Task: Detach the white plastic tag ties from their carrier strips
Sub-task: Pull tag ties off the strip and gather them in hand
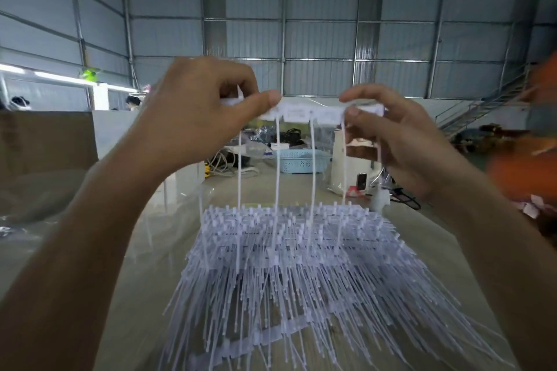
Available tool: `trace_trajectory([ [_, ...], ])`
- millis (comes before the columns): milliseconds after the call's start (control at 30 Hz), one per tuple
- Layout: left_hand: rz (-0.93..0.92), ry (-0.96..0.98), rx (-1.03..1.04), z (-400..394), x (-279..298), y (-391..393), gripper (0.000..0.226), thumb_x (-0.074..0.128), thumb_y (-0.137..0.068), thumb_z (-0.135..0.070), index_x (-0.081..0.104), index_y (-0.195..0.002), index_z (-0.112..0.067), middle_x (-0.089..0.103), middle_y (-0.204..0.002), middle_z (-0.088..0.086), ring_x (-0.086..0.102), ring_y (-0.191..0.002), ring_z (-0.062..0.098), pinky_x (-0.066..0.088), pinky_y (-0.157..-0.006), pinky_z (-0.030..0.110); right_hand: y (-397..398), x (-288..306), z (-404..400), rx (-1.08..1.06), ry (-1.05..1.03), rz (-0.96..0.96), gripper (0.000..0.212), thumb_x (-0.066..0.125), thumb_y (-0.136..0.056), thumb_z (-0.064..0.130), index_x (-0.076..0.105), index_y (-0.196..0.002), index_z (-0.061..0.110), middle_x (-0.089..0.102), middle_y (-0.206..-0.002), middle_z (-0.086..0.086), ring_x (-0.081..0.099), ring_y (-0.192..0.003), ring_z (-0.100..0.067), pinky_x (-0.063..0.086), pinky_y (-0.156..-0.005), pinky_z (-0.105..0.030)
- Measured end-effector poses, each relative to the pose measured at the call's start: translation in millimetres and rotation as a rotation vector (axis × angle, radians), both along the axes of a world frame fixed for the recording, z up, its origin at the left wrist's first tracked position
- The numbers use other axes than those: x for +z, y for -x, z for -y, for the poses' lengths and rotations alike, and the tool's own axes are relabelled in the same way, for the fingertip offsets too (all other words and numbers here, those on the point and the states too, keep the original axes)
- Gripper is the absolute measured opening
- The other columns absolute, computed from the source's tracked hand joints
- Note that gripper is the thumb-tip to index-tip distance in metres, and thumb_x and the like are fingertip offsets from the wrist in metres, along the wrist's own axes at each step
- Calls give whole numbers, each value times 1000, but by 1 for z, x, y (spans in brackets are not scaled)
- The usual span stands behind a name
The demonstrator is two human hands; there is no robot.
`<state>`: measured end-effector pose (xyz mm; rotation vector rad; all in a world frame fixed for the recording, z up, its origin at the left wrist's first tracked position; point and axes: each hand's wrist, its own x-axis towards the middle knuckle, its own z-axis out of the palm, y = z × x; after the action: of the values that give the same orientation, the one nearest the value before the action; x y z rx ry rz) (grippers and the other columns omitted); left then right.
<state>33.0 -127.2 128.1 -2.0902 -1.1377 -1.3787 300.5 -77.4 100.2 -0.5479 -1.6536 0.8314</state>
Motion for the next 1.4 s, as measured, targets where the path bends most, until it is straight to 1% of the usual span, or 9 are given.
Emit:
trace_trajectory([
  [167,-218,414,59,-35,-24,11,41,54,-81,-68,67,-73,-31,62,-61,-8,57,-54,3,46,-58,28,-12,-27,-24,-57,137,299,12,73,-84,13,75,-96,10,73,-85,-1,66,-72,-14,56,-67,-24],
  [367,-664,818,230,-69,-62,11,39,49,-99,-52,51,-132,-30,57,-131,-5,57,-112,19,46,-97,38,-4,-45,-34,-24,156,484,20,72,-87,2,74,-104,13,72,-100,-11,71,-82,-20,58,-71,-28],
  [467,-456,814,-65,-71,-65,-1,35,43,-98,-55,55,-125,-34,59,-126,-8,58,-111,13,49,-96,40,5,-47,-35,18,113,477,22,72,-87,2,72,-106,12,71,-101,-12,71,-85,-23,59,-73,-29],
  [533,-319,755,-201,-72,-69,-11,27,45,-99,-51,61,-112,-34,66,-106,-11,61,-92,8,50,-81,35,8,-49,-35,15,97,447,23,72,-85,1,73,-106,12,70,-102,-14,72,-85,-24,58,-73,-27],
  [633,-98,718,-331,-76,-84,-24,18,53,-102,-31,64,-94,-20,73,-82,-3,63,-68,25,50,-67,38,10,-53,-36,9,99,388,28,77,-82,2,74,-109,10,72,-104,-14,73,-87,-25,59,-79,-28],
  [733,57,719,-417,-80,-97,-27,23,53,-103,-19,61,-83,-11,67,-68,-1,62,-61,13,51,-63,24,11,-58,-39,3,127,363,15,78,-83,9,77,-98,5,75,-93,-13,74,-83,-24,58,-75,-25],
  [1000,204,715,-438,-79,-90,-34,34,51,-104,-24,56,-81,0,48,-59,-3,44,-46,1,38,-48,13,9,-58,-37,151,207,330,23,69,-88,23,67,-101,4,73,-92,-17,67,-71,-20,56,-63,-27],
  [1233,244,779,-389,-78,-85,-29,39,51,-105,-26,53,-85,8,41,-60,-2,40,-44,0,26,-47,20,22,-52,-37,-120,-100,508,7,69,-91,7,68,-97,4,72,-72,-5,67,-63,-21,60,-63,-31],
  [1400,265,786,-399,-75,-77,-27,41,50,-105,-23,50,-87,13,38,-56,-2,28,-47,10,23,-44,20,24,-48,-33,-329,-418,628,7,71,-92,17,69,-98,15,68,-69,-1,65,-63,-8,50,-61,-17],
])
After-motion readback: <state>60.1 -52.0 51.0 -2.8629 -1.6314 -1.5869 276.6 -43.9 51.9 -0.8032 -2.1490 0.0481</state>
